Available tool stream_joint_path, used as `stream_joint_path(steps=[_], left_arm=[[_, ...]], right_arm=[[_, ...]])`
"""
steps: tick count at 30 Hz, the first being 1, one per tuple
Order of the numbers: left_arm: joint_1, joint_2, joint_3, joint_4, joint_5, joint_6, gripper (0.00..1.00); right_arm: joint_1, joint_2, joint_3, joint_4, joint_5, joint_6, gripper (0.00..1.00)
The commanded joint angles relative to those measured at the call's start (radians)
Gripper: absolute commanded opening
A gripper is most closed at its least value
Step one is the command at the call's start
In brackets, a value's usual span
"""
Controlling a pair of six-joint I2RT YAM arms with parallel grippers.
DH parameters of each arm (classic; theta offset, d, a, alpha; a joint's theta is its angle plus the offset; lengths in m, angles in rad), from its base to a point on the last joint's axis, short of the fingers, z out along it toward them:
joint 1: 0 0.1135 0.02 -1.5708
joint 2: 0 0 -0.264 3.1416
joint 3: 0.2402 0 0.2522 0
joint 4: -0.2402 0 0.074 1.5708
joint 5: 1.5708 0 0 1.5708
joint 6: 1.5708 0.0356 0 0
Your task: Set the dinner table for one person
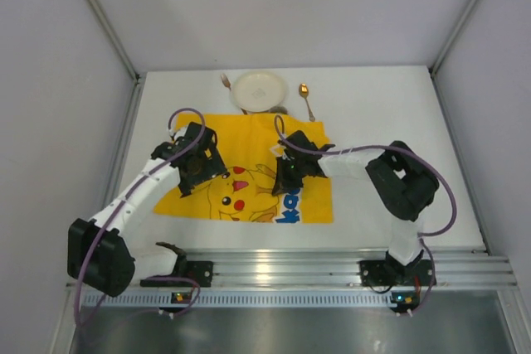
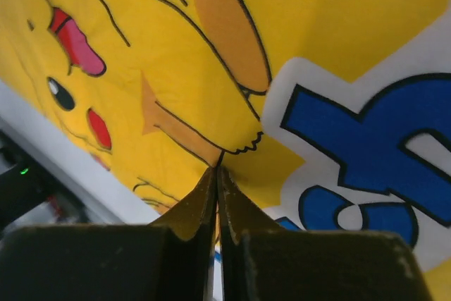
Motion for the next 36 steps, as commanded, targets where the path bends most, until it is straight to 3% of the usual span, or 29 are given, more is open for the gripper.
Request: stream_joint_path(steps=[1, 5, 12, 17, 24, 36], left_arm=[[0.052, -0.031, 0.055, -0.044, -0.016, 0.056, 0.95], [0.081, -0.06, 0.069, -0.063, -0.018, 0.073, 0.95], [0.1, -0.081, 0.044, -0.06, -0.007, 0.072, 0.95], [0.1, -0.072, 0.016, -0.034, 0.01, 0.072, 0.95], [0.1, -0.061, 0.003, -0.017, 0.03, 0.067, 0.95], [0.1, -0.084, -0.03, -0.004, 0.048, 0.053, 0.94]], right_arm=[[0.037, 0.035, -0.009, 0.087, -0.045, 0.037, 0.0], [0.038, 0.023, -0.087, 0.085, -0.034, 0.031, 0.0], [0.037, -0.204, -0.328, 0.018, 0.042, 0.002, 0.0], [0.035, -0.319, -0.35, -0.04, 0.073, 0.01, 0.0], [0.034, -0.334, -0.247, -0.178, 0.118, -0.031, 0.0], [-0.035, -0.482, -0.456, -0.212, 0.179, -0.042, 0.0]])
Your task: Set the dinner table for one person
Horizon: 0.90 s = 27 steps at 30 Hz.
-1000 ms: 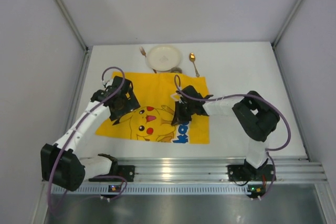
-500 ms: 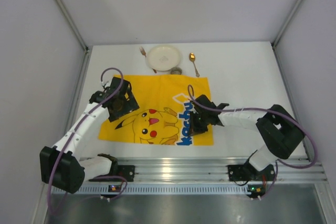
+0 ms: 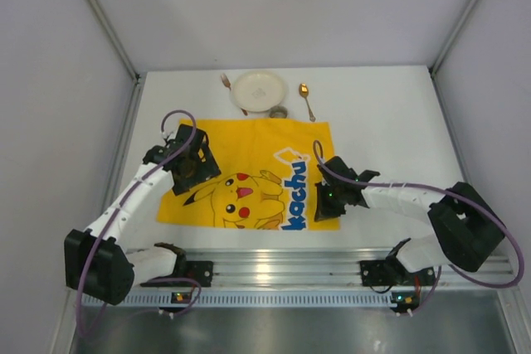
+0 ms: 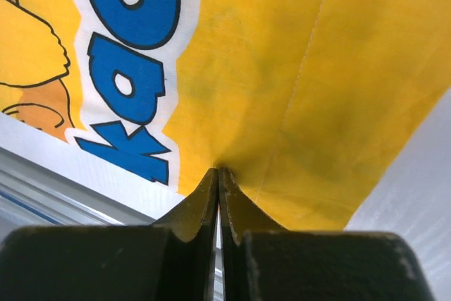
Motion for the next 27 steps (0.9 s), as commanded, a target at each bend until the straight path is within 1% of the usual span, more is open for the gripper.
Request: stream_joint_path(steps=[1, 2, 3, 4, 5, 6, 7, 9, 10, 12, 14, 15, 17, 20, 21, 23, 24, 26, 27], left_arm=[[0.005, -0.046, -0.033, 0.027, 0.009, -0.011, 0.94], [0.005, -0.05, -0.041, 0.027, 0.012, -0.013, 0.94], [0.005, -0.055, -0.047, 0.034, 0.016, -0.014, 0.94], [0.005, -0.058, -0.06, 0.036, 0.02, -0.016, 0.94], [0.005, -0.056, -0.063, 0.039, 0.026, -0.017, 0.94], [0.005, -0.055, -0.064, 0.039, 0.031, -0.02, 0.94], [0.005, -0.053, -0.066, 0.039, 0.034, -0.022, 0.94], [0.005, -0.053, -0.064, 0.04, 0.039, -0.023, 0.94], [0.005, -0.056, -0.063, 0.039, 0.039, -0.025, 0.94], [0.005, -0.059, -0.061, 0.037, 0.035, -0.025, 0.94], [0.005, -0.069, -0.063, 0.033, 0.031, -0.025, 0.94], [0.005, -0.073, -0.067, 0.033, 0.029, -0.026, 0.94], [0.005, -0.082, -0.072, 0.033, 0.029, -0.028, 0.94], [0.005, -0.09, -0.08, 0.028, 0.029, -0.031, 0.94], [0.005, -0.095, -0.083, 0.027, 0.029, -0.031, 0.94], [0.005, -0.098, -0.089, 0.027, 0.029, -0.033, 0.94], [0.005, -0.101, -0.095, 0.031, 0.029, -0.034, 0.94], [0.005, -0.102, -0.101, 0.033, 0.031, -0.037, 0.94], [0.005, -0.104, -0.104, 0.036, 0.032, -0.037, 0.94]], right_arm=[[-0.015, -0.046, -0.003, -0.052, 0.054, -0.033, 0.0], [-0.015, -0.053, 0.023, -0.063, 0.064, -0.035, 0.04], [-0.015, -0.061, 0.037, -0.074, 0.073, -0.046, 0.14], [-0.015, -0.073, 0.054, -0.085, 0.084, -0.05, 0.19], [-0.015, -0.079, 0.083, -0.118, 0.115, -0.056, 0.28], [-0.015, -0.084, 0.092, -0.129, 0.127, -0.069, 0.51], [-0.015, -0.092, 0.1, -0.15, 0.136, -0.075, 0.61], [-0.019, -0.096, 0.1, -0.167, 0.161, -0.09, 0.74], [-0.026, -0.099, 0.093, -0.175, 0.164, -0.095, 0.75], [-0.036, -0.099, 0.048, -0.174, 0.164, -0.098, 0.75], [-0.053, -0.09, -0.013, -0.145, 0.153, -0.084, 0.73], [-0.061, -0.086, -0.035, -0.123, 0.14, -0.074, 0.69], [-0.062, -0.06, -0.052, -0.08, 0.109, -0.032, 0.67], [-0.065, -0.027, -0.058, -0.071, 0.118, 0.018, 0.48], [-0.064, -0.009, -0.061, -0.065, 0.12, 0.041, 0.37], [-0.064, 0.016, -0.065, -0.057, 0.121, 0.049, 0.28], [-0.064, 0.028, -0.065, -0.054, 0.124, 0.049, 0.2], [-0.062, 0.068, -0.061, -0.051, 0.135, 0.042, 0.13], [-0.064, 0.094, -0.055, -0.057, 0.139, 0.039, 0.06]])
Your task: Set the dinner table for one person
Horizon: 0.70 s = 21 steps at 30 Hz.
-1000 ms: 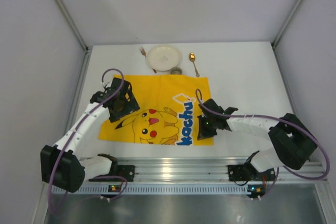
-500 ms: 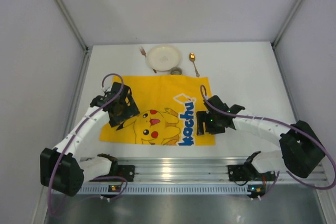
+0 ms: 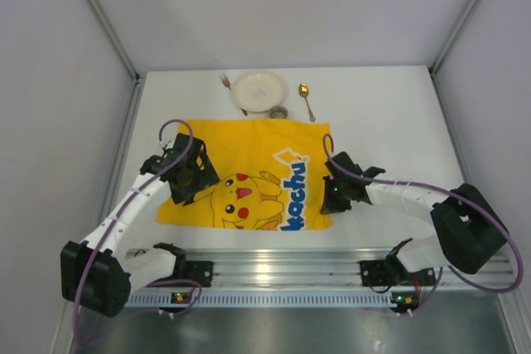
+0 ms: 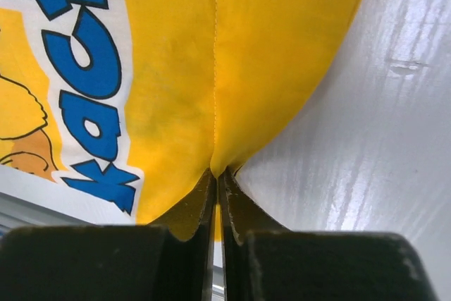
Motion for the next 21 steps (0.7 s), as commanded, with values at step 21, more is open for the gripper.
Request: stream_joint_path(steps=[21], left_arm=[[0.005, -0.012, 0.01, 0.041, 0.006, -0.007, 0.94]], right_arm=[[-0.077, -0.14, 0.06, -0.366, 0.254, 0.024, 0.0]])
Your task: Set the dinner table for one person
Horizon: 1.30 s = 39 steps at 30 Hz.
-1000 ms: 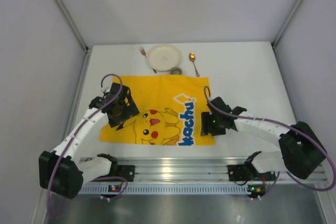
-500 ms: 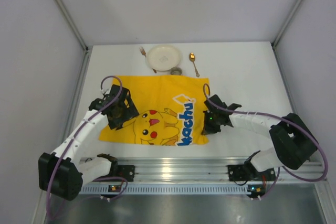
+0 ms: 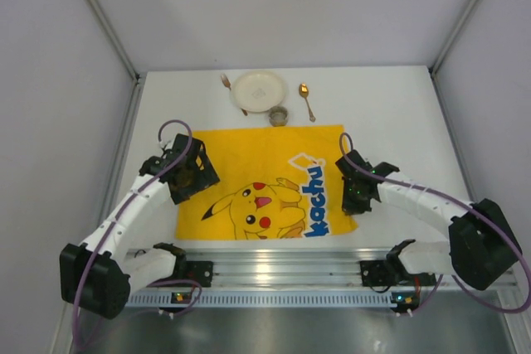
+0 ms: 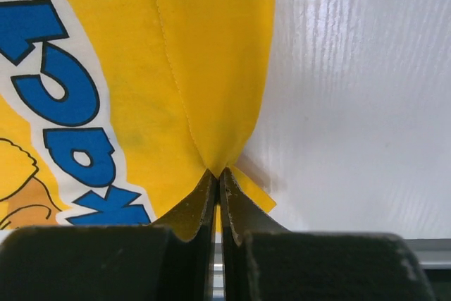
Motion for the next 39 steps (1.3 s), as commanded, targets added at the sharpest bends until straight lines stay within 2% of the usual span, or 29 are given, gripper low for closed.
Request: stream_joint_path(steps=[1, 6, 7, 8, 9, 11, 12, 15, 19, 21, 24, 25, 27, 28, 30, 31, 33, 34, 37, 39], left_arm=[[0.005, 0.003, 0.015, 0.043, 0.009, -0.004, 0.94], [0.005, 0.029, 0.021, 0.055, 0.021, -0.002, 0.94], [0.005, 0.029, 0.023, 0.055, 0.021, -0.002, 0.94], [0.005, 0.031, 0.024, 0.055, 0.021, -0.002, 0.94], [0.005, 0.031, 0.027, 0.055, 0.018, 0.001, 0.94], [0.005, 0.031, 0.03, 0.049, 0.014, 0.004, 0.94], [0.005, 0.029, 0.035, 0.046, 0.011, 0.007, 0.94], [0.005, 0.026, 0.04, 0.038, -0.002, 0.016, 0.94], [0.005, 0.026, 0.041, 0.046, -0.012, 0.031, 0.95], [0.005, 0.037, 0.046, 0.061, -0.008, 0.036, 0.95], [0.005, 0.063, 0.066, 0.068, 0.005, 0.042, 0.95], [0.005, 0.068, 0.072, 0.069, 0.008, 0.044, 0.95], [0.005, 0.086, 0.084, 0.068, 0.018, 0.044, 0.95], [0.005, 0.091, 0.086, 0.077, 0.026, 0.044, 0.95], [0.005, 0.109, 0.089, 0.089, 0.06, 0.039, 0.95], [0.005, 0.114, 0.092, 0.088, 0.069, 0.034, 0.95], [0.003, 0.123, 0.102, 0.086, 0.09, 0.024, 0.94], [0.002, 0.121, 0.104, 0.085, 0.09, 0.021, 0.94], [0.0, 0.097, 0.104, 0.072, 0.08, 0.011, 0.94], [0.0, 0.082, 0.107, 0.06, 0.071, 0.007, 0.94]], right_arm=[[-0.026, -0.02, 0.006, -0.044, 0.052, 0.001, 0.0], [-0.028, 0.052, 0.041, -0.019, 0.022, -0.006, 0.0], [-0.026, 0.066, 0.046, -0.016, 0.014, -0.011, 0.01], [-0.028, 0.071, 0.055, -0.016, -0.004, -0.022, 0.06], [-0.028, 0.072, 0.058, -0.018, -0.015, -0.028, 0.22], [-0.026, 0.066, 0.072, -0.037, -0.04, -0.046, 0.47], [-0.026, 0.065, 0.081, -0.053, -0.043, -0.052, 0.71], [-0.025, 0.036, 0.156, -0.143, -0.015, -0.083, 0.84], [-0.025, -0.012, 0.326, -0.191, -0.003, -0.143, 0.84], [-0.025, 0.003, 0.375, -0.147, -0.031, -0.163, 0.85], [-0.026, 0.106, 0.467, 0.006, -0.092, -0.21, 0.87], [-0.026, 0.205, 0.549, 0.022, -0.162, -0.238, 0.88], [-0.026, 0.331, 0.677, 0.018, -0.201, -0.302, 0.87], [-0.026, 0.465, 0.822, 0.006, -0.209, -0.316, 0.87], [-0.043, 0.603, 0.99, -0.052, -0.201, -0.348, 0.87], [-0.054, 0.729, 1.156, -0.071, -0.201, -0.356, 0.87], [-0.086, 0.906, 1.327, -0.134, -0.202, -0.346, 0.85], [-0.098, 0.957, 1.483, -0.152, -0.202, -0.333, 0.84], [-0.132, 1.097, 1.677, -0.198, -0.154, -0.307, 0.8], [-0.153, 1.137, 1.698, -0.189, -0.126, -0.292, 0.78]])
